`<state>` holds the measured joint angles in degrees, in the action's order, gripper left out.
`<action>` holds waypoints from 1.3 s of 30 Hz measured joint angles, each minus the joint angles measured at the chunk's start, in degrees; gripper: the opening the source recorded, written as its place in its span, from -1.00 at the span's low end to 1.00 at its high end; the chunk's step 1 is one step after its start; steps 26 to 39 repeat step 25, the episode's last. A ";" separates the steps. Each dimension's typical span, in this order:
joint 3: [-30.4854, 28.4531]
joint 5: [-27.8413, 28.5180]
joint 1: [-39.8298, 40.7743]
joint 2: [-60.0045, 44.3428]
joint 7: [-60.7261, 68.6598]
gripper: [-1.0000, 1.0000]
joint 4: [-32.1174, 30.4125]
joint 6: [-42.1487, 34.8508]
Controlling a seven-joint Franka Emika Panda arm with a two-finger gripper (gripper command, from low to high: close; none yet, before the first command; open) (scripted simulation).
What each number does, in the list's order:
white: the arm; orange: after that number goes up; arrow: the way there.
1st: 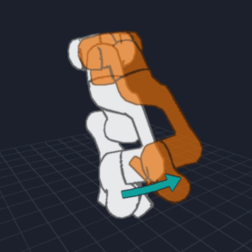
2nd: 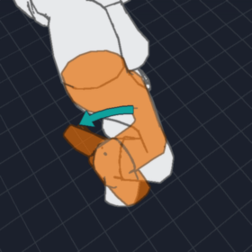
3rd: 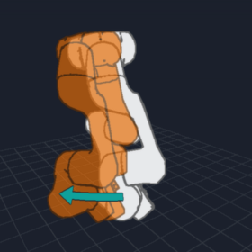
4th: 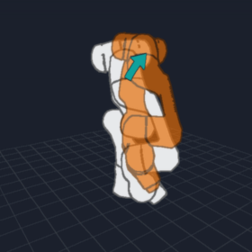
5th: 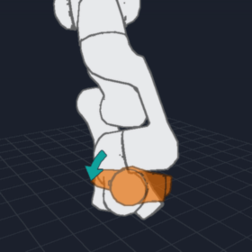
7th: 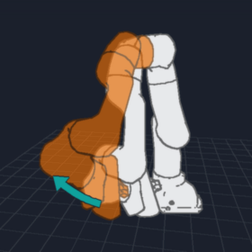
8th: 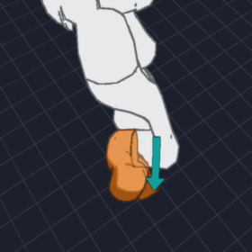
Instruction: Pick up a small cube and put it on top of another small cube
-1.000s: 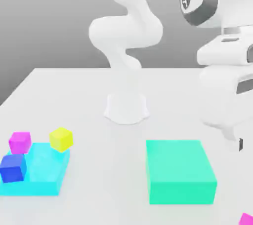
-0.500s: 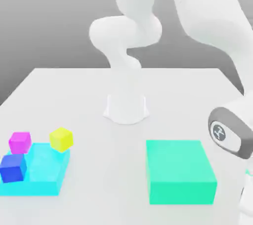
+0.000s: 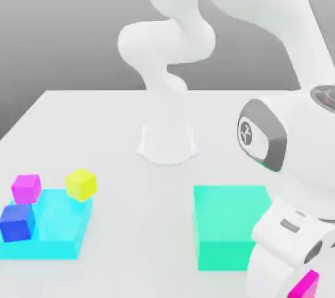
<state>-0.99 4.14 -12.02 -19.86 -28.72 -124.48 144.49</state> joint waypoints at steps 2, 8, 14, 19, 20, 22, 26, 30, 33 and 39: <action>-2.82 -0.38 2.18 2.84 -2.29 -1.00 -2.57 -0.19; -12.24 -0.34 9.20 12.02 -10.78 -1.00 -11.04 -0.74; -21.06 1.83 28.47 23.52 -23.53 -1.00 -20.78 -2.17; -24.94 0.10 33.88 25.96 -28.82 -1.00 -26.96 1.39; -25.08 -1.22 33.83 24.22 -28.02 -1.00 -27.36 3.38; -25.56 -4.04 33.14 20.45 -26.11 1.00 -28.00 7.46; -25.56 -4.04 32.81 20.45 -26.11 1.00 -28.00 7.46; -25.56 -4.04 32.81 20.45 -26.11 1.00 -28.00 7.46; -25.56 -4.04 32.81 20.45 -26.11 1.00 -28.00 7.46; -25.56 -4.04 32.81 20.45 -26.11 1.00 -28.00 7.46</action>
